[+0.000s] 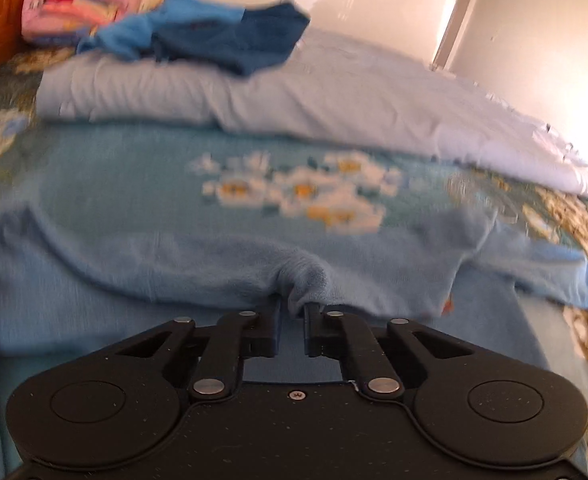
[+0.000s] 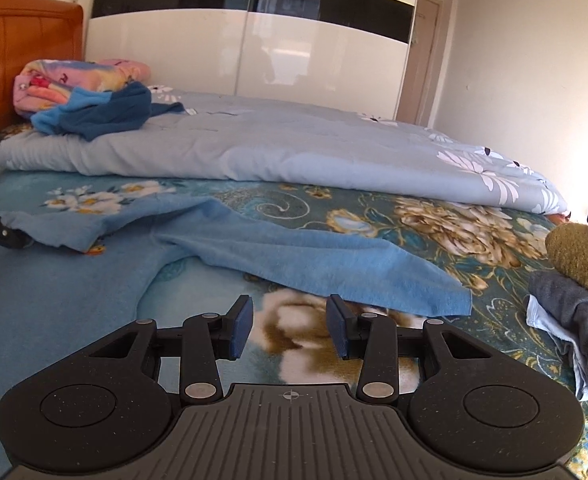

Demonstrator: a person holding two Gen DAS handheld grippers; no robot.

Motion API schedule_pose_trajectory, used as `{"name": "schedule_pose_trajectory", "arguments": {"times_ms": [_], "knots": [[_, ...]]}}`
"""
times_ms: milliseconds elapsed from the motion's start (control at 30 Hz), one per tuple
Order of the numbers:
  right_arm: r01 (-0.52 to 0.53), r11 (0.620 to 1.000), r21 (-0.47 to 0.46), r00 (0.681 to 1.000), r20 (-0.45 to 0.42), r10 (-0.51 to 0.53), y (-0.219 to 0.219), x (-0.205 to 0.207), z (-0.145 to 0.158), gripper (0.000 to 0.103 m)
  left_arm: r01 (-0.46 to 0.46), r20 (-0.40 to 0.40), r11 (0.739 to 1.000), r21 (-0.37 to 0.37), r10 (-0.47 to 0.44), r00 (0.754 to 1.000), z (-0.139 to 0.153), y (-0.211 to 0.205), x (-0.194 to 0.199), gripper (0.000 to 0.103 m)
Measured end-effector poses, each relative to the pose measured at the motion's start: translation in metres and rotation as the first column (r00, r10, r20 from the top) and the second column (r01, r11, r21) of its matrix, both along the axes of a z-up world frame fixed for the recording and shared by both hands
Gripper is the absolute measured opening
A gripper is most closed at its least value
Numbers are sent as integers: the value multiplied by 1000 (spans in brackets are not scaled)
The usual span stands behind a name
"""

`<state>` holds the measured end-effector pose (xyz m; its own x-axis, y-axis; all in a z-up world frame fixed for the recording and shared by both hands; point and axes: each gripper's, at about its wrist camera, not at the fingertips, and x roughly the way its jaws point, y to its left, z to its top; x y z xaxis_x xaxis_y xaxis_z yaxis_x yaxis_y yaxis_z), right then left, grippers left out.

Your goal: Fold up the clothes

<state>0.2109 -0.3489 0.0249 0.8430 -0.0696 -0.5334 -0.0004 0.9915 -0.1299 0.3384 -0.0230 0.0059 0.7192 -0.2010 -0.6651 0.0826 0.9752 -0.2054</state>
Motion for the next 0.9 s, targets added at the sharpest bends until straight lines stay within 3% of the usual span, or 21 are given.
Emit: {"name": "schedule_pose_trajectory", "arguments": {"times_ms": [167,267,467,600,700,900], "knots": [[11,1000,25,1000,-11,-11,-2,4,-8,36,12,144,1000,28,-16,989,18,-1,35,7],[14,1000,27,1000,-18,-13,-4,4,-12,36,2,153,998,59,-11,988,21,-4,67,9],[25,999,19,999,-22,-25,-11,1,-10,36,-94,136,994,53,86,987,22,11,96,33],[37,999,10,999,-29,-37,-15,-4,-10,36,-125,119,992,31,120,986,30,32,72,41],[51,999,18,998,-34,-51,-16,-9,-9,36,-134,136,990,32,129,982,40,49,31,48],[46,998,53,997,-60,-42,1,-23,-8,41,-179,166,982,62,167,972,56,92,-84,60]]}}
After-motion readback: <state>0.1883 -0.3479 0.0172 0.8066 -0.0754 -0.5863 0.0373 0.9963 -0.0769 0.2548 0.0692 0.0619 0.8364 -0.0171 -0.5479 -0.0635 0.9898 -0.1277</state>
